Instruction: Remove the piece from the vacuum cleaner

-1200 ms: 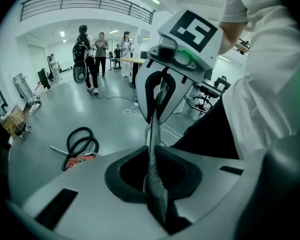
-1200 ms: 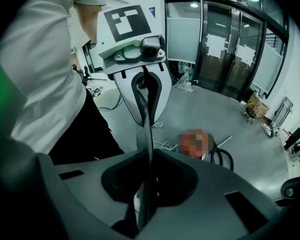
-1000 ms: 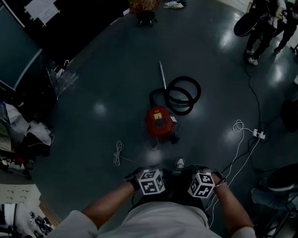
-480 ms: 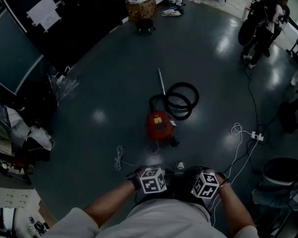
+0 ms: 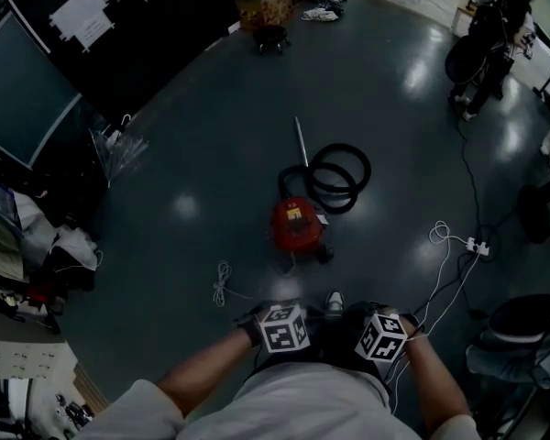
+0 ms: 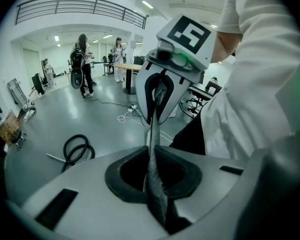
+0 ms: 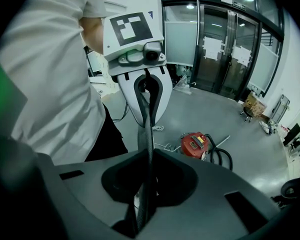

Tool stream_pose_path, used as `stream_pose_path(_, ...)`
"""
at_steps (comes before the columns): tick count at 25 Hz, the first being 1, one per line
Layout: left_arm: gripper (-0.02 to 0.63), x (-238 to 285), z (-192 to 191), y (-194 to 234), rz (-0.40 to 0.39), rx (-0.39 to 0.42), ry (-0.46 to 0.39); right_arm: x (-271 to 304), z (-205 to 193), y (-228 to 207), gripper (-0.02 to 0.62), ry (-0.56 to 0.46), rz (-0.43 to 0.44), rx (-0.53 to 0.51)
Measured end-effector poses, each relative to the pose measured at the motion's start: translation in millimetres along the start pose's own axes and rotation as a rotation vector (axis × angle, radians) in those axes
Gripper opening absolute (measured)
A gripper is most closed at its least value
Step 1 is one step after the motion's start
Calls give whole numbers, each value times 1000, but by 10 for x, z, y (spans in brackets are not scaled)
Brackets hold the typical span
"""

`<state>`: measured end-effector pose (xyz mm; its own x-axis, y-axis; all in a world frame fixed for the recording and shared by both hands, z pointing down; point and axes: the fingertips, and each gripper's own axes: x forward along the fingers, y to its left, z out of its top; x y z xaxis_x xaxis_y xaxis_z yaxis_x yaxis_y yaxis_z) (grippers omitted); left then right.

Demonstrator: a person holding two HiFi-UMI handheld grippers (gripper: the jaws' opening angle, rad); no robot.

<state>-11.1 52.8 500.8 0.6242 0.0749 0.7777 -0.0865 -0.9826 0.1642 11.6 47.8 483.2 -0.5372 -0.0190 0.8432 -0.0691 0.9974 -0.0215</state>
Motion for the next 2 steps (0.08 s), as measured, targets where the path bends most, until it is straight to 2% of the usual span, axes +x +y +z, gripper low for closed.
stream_pose_path(2,37,9,-1,8,2,-1,0,8,-7,-8,44,0,4,1)
